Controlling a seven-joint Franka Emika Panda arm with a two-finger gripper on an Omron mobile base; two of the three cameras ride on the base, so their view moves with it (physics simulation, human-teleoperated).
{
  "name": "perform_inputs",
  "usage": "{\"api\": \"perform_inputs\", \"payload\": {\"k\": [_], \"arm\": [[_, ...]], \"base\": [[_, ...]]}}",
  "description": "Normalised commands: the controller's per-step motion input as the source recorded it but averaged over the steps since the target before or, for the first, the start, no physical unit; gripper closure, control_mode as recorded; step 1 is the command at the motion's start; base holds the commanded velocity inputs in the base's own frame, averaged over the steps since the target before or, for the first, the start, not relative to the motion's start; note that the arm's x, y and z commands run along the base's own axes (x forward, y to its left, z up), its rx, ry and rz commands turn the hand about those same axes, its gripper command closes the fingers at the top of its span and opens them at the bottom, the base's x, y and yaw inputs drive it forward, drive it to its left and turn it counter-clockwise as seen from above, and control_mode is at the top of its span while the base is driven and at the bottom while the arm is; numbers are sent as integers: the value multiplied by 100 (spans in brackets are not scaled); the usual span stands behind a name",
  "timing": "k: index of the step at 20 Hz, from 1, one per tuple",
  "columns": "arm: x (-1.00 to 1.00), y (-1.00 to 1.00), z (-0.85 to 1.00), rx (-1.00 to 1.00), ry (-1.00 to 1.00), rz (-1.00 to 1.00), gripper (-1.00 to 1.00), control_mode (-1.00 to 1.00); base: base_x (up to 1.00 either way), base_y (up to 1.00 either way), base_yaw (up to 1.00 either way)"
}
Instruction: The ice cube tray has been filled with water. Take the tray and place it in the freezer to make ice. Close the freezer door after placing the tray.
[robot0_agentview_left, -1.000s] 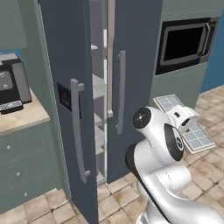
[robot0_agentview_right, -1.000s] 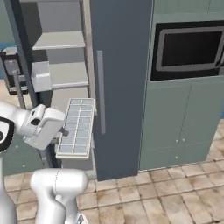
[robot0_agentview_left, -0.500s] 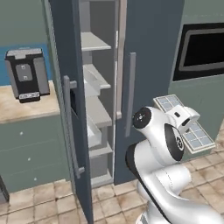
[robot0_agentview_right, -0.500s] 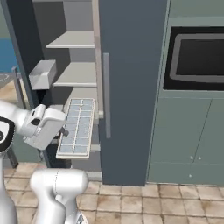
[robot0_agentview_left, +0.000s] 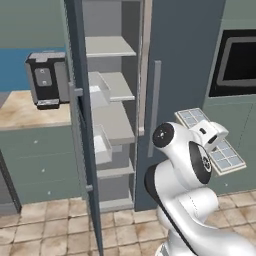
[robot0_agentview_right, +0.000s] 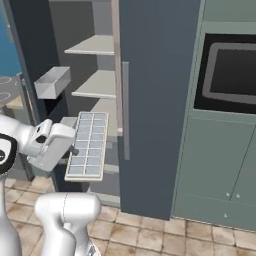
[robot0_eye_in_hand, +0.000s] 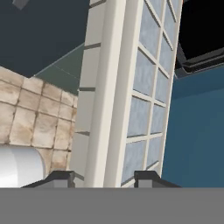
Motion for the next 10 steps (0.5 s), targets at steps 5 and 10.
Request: {"api": "perform_inputs", "payload": {"k": [5,10], "arm": [[0,0,0,0,0,0,100,100],[0,0,0,0,0,0,100,100]], "base": [[12,-18,10],[22,-24,21]]}}
